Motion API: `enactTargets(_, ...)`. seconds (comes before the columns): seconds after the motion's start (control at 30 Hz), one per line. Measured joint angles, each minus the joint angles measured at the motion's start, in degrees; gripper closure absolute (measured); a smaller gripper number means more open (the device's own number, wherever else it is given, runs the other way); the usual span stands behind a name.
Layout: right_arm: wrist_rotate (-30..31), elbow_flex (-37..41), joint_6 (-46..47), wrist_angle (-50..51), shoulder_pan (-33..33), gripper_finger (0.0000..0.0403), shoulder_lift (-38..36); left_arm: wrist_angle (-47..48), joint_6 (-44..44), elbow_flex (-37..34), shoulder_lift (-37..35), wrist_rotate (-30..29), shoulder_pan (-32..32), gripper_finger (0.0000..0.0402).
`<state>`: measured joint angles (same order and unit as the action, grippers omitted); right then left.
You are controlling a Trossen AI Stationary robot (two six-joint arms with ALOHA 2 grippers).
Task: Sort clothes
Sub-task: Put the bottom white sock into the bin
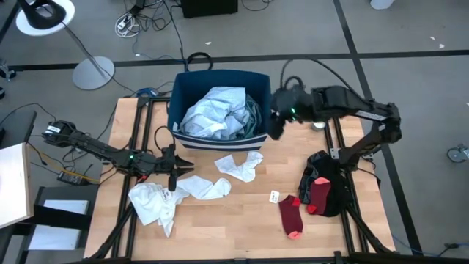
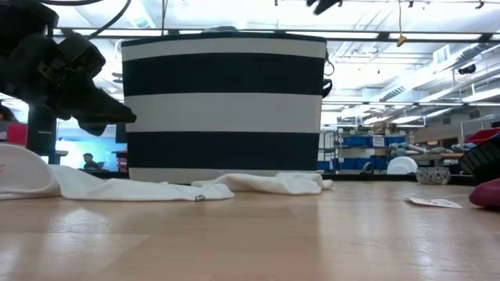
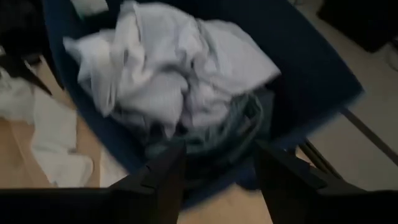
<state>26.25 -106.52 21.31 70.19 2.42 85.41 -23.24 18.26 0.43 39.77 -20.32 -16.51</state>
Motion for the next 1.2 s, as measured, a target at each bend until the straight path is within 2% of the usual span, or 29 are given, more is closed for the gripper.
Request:
enactTargets(0.17,6.1,0.0,8.7,7.8,-8.0,0.0218,-2.5,-0.3,7.6,0.0,0.0,0.0,0.0,0.0303)
enactTargets(0.3,11.3,0.0,16.7,13.0,-16.2,0.0218,-3.6,-1.7,7.5,0.0,0.0,2.3,0.0,0.0303)
enactTargets(0.43,19.4,2.0,27.3,18.9,-26.1,0.0218,-3.8,0.8,6.7,2.5,0.0,5.2,0.0,0.0303)
enactTargets(0.53,24.8,8.3,36.1,19.5,-32.9,0.0219,-4.5,9.2,4.5,8.7,0.0,5.6,0.0,0.0303)
enactTargets(0.7,26.4,22.4,53.8,19.1,-40.2,0.0221,-6.3,32.6,1.9,22.9,1.9,5.4,0.0,0.0303)
enactTargets(0.83,27.9,34.6,67.3,14.8,-44.0,0.0222,-7.4,45.2,2.0,32.3,7.7,7.3,0.0,0.0303)
enactTargets(0.93,32.6,43.7,75.9,7.7,-46.2,0.0222,-7.8,50.8,3.2,37.1,14.4,9.3,0.0,0.0303)
enactTargets(1.07,41.7,54.7,81.6,-3.9,-48.7,0.0224,-8.3,53.2,3.2,40.7,24.5,10.3,0.0,0.0303)
enactTargets(1.2,44.5,61.9,82.7,-15.4,-50.0,0.0227,-8.2,52.6,3.4,42.8,33.1,12.9,0.0,0.0303)
